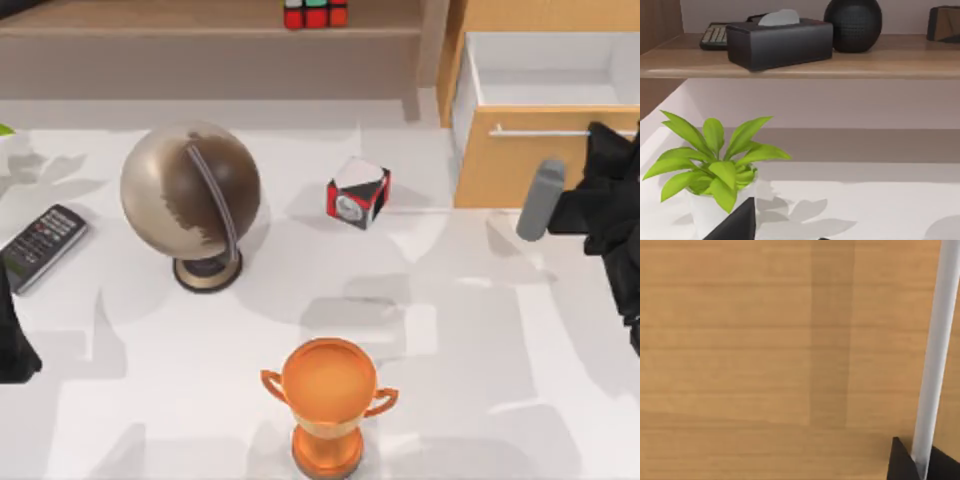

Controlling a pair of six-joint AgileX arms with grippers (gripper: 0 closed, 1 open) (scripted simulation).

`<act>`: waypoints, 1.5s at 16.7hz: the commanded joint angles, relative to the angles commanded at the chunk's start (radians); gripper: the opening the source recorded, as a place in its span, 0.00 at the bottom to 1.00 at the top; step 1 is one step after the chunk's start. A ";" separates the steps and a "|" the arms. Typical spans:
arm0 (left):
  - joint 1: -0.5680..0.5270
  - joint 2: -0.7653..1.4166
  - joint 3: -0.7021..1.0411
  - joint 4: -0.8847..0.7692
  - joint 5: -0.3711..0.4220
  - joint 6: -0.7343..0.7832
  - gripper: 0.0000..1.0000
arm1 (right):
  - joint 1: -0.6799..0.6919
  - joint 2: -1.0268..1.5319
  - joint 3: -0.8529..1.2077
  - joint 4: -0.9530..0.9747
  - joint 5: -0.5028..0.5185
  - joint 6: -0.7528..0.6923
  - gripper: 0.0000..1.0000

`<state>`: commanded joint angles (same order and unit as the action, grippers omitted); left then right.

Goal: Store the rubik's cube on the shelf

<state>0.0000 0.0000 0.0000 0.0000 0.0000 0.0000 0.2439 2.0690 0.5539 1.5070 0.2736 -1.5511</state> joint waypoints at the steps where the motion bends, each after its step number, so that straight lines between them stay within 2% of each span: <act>1: 0.000 0.000 0.000 0.000 0.000 0.000 1.00 | -0.001 -0.002 0.011 0.002 -0.001 0.000 0.00; 14: 0.000 0.000 0.000 0.000 0.000 0.000 1.00 | -0.043 0.098 0.241 -0.145 -0.042 -0.004 0.00; 25: 0.000 0.000 0.000 0.000 0.000 0.000 1.00 | -0.052 0.130 0.319 -0.189 -0.050 -0.001 0.00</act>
<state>0.0000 0.0000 0.0000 0.0000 0.0000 0.0000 0.1924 2.1993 0.8733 1.3178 0.2232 -1.5525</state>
